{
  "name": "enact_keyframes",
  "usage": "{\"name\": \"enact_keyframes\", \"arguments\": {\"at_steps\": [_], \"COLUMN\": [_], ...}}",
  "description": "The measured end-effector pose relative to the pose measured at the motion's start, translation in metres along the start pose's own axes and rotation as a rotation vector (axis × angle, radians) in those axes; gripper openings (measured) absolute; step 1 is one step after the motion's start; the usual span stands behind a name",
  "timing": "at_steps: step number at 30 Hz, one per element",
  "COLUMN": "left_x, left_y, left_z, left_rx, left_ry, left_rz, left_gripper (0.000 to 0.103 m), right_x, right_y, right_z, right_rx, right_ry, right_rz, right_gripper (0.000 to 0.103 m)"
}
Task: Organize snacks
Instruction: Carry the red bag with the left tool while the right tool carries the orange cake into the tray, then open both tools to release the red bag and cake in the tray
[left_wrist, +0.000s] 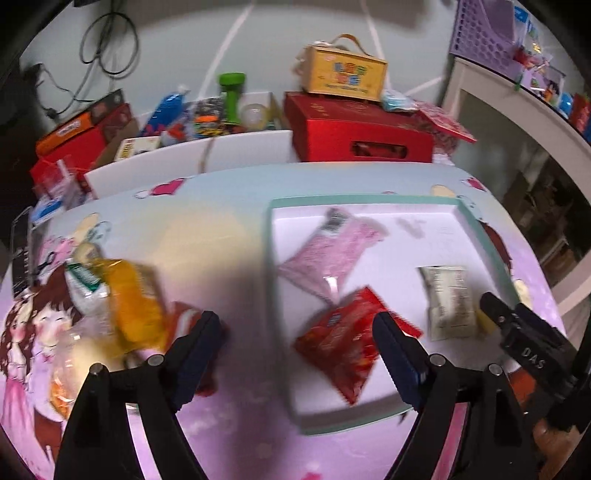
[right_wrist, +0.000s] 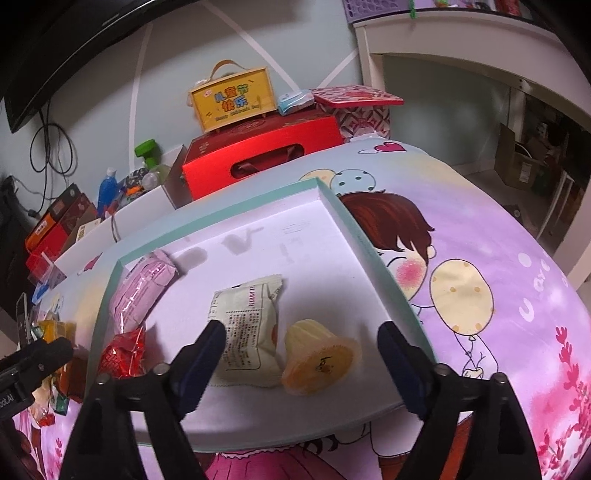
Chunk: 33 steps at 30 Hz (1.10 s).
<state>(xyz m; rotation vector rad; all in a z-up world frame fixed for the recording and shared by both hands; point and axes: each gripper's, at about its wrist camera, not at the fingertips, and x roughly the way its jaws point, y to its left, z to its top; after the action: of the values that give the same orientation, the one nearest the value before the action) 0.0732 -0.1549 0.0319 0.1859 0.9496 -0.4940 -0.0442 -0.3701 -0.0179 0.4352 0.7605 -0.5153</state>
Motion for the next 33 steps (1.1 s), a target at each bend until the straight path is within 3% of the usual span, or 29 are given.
{"name": "enact_keyframes", "arguments": {"at_steps": [3,11,15,26,33], "left_x": [-0.005,-0.021,-0.029,-0.051,-0.068], "left_y": [0.013,0.036,0.054,0.118,0.158], "left_z": [-0.003,-0.011,-0.016,-0.040,-0.053], "left_rx": [-0.032,-0.054,-0.104,-0.247,-0.355], "left_ry": [0.008,-0.015,-0.032,-0.039,-0.070], "left_rz": [0.016,0.065,0.073,0.149,0.165], "left_gripper": [0.085,0.085,0.099,0.099,0.099], "right_x": [0.000,-0.001,-0.005,-0.026,-0.037], "right_y": [0.004,0.021,0.034,0.070,0.093], "right_z": [-0.001,-0.003,-0.005,-0.007,-0.009], "right_rx": [-0.007,-0.057,-0.083,-0.133,-0.158], "right_ry": [0.000,-0.006,-0.025,-0.121,-0.138], "right_rz": [0.013,0.045,0.070,0.139,0.206], "right_gripper": [0.103,0.103,0.103,0.103,0.103]}}
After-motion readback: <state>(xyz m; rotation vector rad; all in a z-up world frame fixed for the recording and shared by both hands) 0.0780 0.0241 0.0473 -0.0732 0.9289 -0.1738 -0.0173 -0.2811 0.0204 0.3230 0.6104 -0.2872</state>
